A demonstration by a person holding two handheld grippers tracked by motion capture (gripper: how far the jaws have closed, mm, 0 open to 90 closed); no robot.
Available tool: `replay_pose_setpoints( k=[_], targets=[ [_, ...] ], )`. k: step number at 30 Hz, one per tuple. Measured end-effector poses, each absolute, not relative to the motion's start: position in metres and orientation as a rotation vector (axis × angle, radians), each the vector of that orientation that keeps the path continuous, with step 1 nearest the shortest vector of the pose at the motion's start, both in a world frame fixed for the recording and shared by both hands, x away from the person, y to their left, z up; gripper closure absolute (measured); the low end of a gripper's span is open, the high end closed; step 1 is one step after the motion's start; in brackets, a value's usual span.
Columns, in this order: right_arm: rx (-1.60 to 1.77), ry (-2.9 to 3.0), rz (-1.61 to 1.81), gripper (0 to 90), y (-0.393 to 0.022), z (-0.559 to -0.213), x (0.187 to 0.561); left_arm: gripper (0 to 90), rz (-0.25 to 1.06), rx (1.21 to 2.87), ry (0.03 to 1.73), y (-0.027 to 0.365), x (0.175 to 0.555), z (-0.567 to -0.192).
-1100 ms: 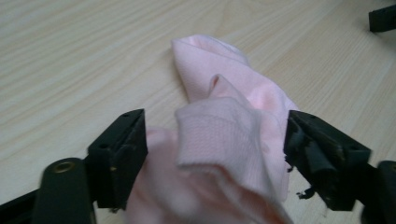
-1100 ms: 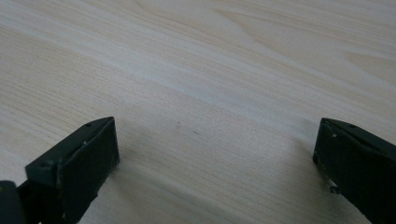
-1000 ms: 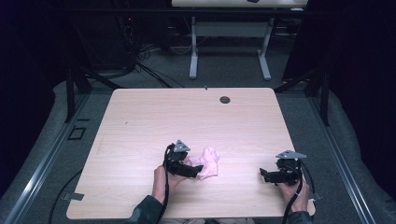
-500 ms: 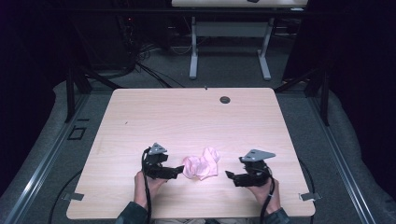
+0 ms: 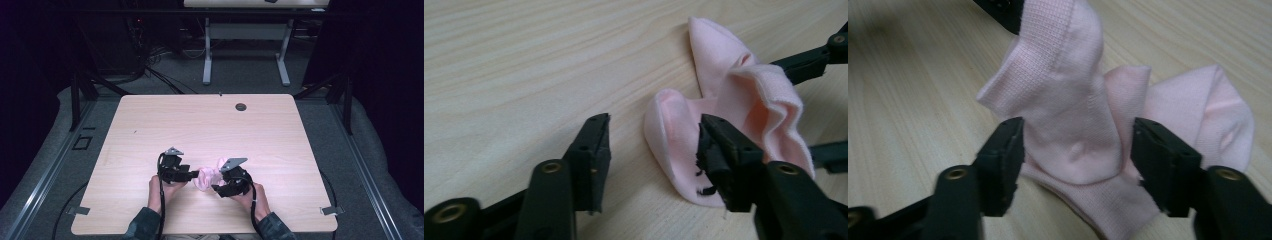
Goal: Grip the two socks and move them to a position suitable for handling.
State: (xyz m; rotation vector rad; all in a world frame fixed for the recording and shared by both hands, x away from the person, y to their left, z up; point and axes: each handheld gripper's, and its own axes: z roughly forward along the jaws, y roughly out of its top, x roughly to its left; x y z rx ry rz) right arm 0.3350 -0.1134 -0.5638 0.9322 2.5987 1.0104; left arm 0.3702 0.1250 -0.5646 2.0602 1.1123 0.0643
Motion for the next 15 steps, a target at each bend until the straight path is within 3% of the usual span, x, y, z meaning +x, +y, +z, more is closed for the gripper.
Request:
replay_pose_setpoints(
  k=[9,15],
  targets=[
    [0.94,2.6,1.024,82.7,-0.117,-0.567,0.337,86.8,0.067,2.11,1.083,0.116,0.37,-0.571],
    [0.941,2.57,1.083,85.9,-0.124,-0.56,0.332,89.0,0.109,2.079,1.07,0.12,0.363,-0.564]
  ],
)
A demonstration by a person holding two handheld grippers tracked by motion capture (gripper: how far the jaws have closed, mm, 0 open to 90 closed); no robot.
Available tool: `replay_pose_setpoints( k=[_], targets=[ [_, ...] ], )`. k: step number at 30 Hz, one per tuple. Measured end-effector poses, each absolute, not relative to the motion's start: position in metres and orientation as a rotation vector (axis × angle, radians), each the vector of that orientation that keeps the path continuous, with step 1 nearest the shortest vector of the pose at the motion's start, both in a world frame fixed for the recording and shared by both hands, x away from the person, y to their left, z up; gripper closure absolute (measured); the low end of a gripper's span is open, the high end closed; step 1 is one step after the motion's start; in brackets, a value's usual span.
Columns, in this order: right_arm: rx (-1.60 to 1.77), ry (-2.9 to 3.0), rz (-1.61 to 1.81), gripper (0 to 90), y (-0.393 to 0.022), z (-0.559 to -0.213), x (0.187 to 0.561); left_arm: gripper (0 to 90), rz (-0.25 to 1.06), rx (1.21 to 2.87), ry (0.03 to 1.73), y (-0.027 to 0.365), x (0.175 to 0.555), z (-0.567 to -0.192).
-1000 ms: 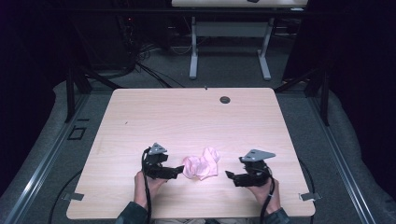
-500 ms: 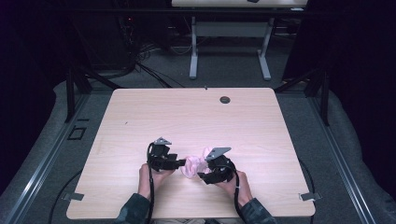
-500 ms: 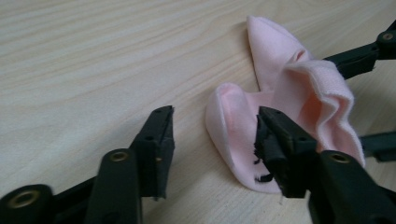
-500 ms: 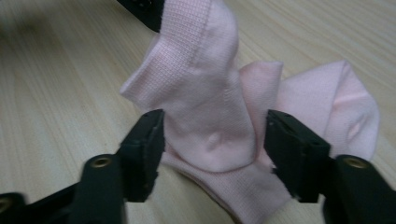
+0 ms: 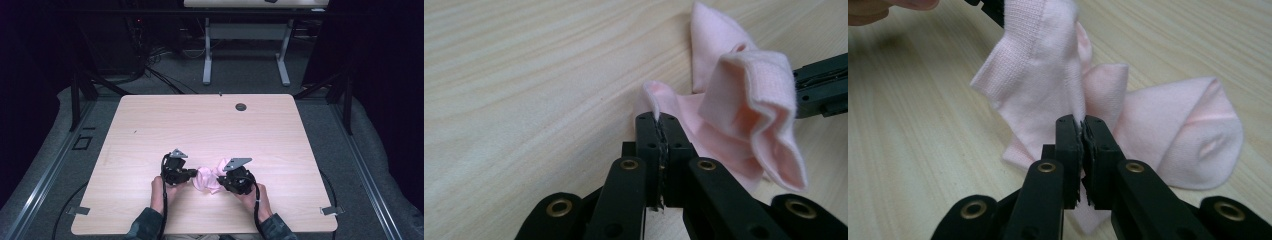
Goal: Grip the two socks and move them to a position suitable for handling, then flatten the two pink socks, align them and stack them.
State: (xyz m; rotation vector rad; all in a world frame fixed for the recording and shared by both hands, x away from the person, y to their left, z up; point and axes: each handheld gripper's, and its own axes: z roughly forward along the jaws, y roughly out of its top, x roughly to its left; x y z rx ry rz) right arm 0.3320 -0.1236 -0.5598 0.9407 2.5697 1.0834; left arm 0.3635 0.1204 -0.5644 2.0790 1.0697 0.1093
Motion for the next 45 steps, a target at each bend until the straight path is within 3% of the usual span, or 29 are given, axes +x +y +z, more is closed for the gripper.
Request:
replay_pose_setpoints(
  k=[11,24,27,32,35,41,44,45],
  targets=[
    [0.985,2.555,1.233,86.0,-0.158,-0.524,0.301,88.7,0.126,1.976,1.061,0.135,0.323,-0.537],
    [1.113,2.658,1.119,85.2,-0.177,-0.555,0.26,88.4,0.048,1.991,1.053,0.117,0.269,-0.573],
    [1.137,2.658,1.056,78.6,-0.178,-0.562,0.259,84.4,0.031,2.008,1.054,0.113,0.265,-0.577],
    [1.139,2.619,1.032,53.9,-0.18,-0.56,0.254,52.6,0.102,2.046,1.06,0.112,0.262,-0.569],
    [1.106,2.572,1.057,45.6,-0.177,-0.552,0.247,43.2,0.127,2.037,1.066,0.117,0.262,-0.563],
    [0.974,2.548,0.992,41.4,-0.144,-0.542,0.239,47.5,0.108,2.012,1.1,0.118,0.272,-0.56],
    [0.915,2.566,0.894,43.0,-0.123,-0.55,0.239,52.8,0.069,2.037,1.109,0.113,0.278,-0.565],
    [0.908,2.559,0.868,47.3,-0.118,-0.553,0.239,55.0,0.058,2.046,1.116,0.113,0.279,-0.567]
  ],
)
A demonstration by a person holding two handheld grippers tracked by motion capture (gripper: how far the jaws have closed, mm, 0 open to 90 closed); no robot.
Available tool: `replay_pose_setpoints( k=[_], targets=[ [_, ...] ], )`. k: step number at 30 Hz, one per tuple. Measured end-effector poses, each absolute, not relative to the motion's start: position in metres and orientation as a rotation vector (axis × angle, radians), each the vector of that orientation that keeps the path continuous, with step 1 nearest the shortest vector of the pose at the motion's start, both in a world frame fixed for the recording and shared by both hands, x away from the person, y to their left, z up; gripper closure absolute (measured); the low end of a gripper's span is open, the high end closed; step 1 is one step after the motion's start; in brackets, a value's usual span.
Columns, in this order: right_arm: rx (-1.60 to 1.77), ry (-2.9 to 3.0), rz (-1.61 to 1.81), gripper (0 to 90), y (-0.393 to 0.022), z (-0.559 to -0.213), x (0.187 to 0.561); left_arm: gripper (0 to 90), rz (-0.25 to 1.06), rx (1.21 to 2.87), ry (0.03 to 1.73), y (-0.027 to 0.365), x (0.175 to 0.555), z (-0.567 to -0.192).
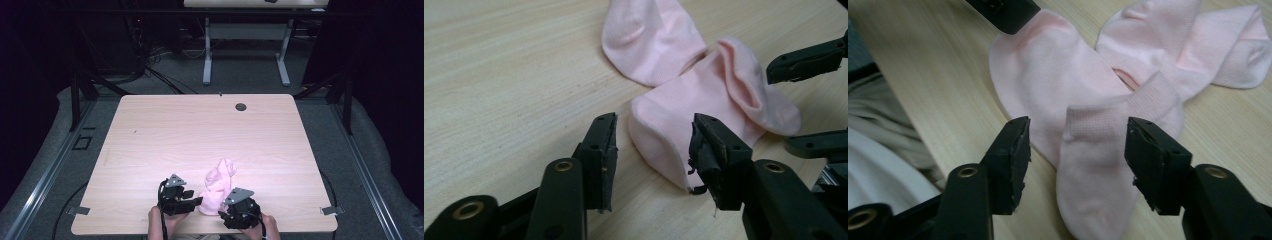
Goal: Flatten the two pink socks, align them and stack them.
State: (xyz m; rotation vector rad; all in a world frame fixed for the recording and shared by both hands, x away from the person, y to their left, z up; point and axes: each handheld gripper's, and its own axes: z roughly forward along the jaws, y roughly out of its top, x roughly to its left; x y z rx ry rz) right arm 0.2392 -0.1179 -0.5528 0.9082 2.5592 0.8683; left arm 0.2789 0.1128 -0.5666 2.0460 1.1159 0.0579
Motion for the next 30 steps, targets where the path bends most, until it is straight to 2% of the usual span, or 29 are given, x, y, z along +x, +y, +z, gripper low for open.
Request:
replay_pose_setpoints(
  k=[4,9,12,23,30],
  targets=[
    [0.931,2.561,0.804,65.3,-0.113,-0.563,0.244,67.8,0.038,2.067,1.103,0.112,0.281,-0.571],
    [0.966,2.563,0.849,84.7,-0.12,-0.565,0.248,83.1,0.077,2.108,1.078,0.108,0.279,-0.573],
    [0.986,2.55,0.913,86.4,-0.127,-0.562,0.248,88.1,0.095,2.116,1.064,0.109,0.279,-0.575],
    [1.143,2.444,1.146,86.6,-0.177,-0.534,0.249,89.1,0.118,2.092,1.043,0.116,0.275,-0.569],
    [1.262,2.452,1.126,89.0,-0.195,-0.544,0.251,89.1,0.108,2.088,1.054,0.123,0.27,-0.569]
  ],
)
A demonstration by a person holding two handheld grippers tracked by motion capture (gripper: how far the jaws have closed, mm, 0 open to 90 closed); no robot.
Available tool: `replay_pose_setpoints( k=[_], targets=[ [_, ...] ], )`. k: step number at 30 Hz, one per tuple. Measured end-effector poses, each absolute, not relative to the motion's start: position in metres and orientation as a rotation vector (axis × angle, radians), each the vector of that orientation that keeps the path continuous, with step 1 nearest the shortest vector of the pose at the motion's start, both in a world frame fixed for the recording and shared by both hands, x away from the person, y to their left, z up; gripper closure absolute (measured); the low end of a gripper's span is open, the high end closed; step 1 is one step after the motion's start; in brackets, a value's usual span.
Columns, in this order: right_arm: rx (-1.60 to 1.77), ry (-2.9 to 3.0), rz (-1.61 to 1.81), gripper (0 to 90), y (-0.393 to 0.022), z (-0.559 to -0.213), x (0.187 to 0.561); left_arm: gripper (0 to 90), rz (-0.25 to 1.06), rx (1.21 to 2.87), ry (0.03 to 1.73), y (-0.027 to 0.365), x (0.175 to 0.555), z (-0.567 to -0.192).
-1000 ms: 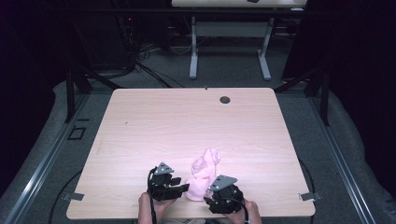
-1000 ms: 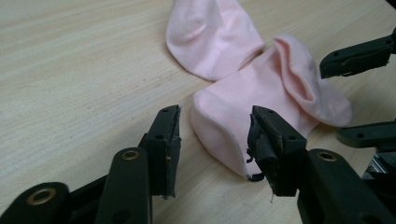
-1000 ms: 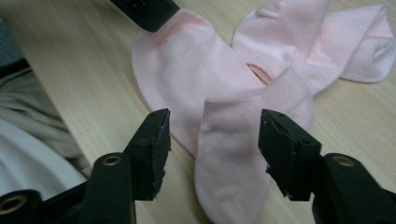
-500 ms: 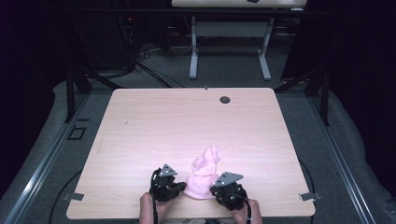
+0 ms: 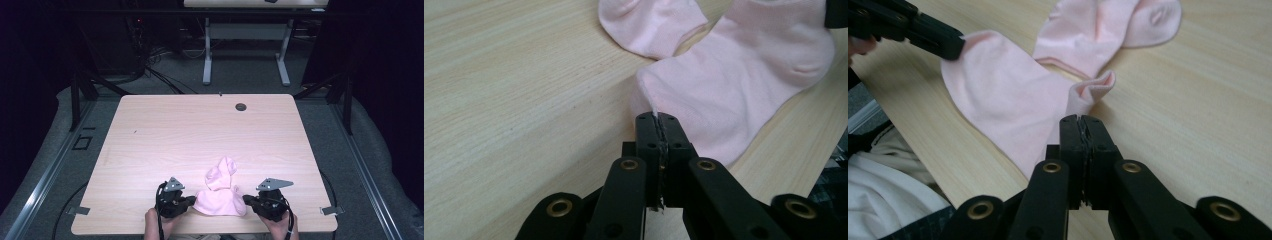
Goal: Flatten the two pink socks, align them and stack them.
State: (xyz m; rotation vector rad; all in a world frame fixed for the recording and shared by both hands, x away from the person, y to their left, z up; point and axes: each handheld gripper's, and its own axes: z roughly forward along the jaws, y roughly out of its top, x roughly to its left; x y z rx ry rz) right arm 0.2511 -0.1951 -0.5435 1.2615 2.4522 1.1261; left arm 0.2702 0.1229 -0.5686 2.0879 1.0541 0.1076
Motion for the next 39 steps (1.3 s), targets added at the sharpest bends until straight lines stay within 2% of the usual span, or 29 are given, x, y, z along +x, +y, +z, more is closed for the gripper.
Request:
replay_pose_setpoints(
  k=[13,16,22,25,29,33,39],
  targets=[
    [1.355,2.452,1.096,87.7,-0.206,-0.558,0.252,88.8,0.085,2.099,1.066,0.128,0.266,-0.575],
    [1.348,2.454,1.09,84.7,-0.206,-0.562,0.255,87.1,0.086,2.106,1.066,0.129,0.267,-0.576],
    [1.23,2.45,1.122,65.1,-0.205,-0.551,0.263,46.0,0.117,2.06,1.097,0.137,0.269,-0.57],
    [1.195,2.459,1.127,57.7,-0.198,-0.542,0.277,35.0,0.136,2.04,1.107,0.142,0.272,-0.566],
    [1.264,2.489,1.134,54.5,-0.185,-0.54,0.308,30.5,0.151,2.014,1.118,0.148,0.281,-0.556],
    [1.307,2.508,1.072,54.4,-0.167,-0.551,0.325,30.6,0.191,2.029,1.084,0.148,0.303,-0.538],
    [1.366,2.513,1.055,55.2,-0.157,-0.563,0.338,33.7,0.138,2.068,1.056,0.131,0.349,-0.527]
  ],
)
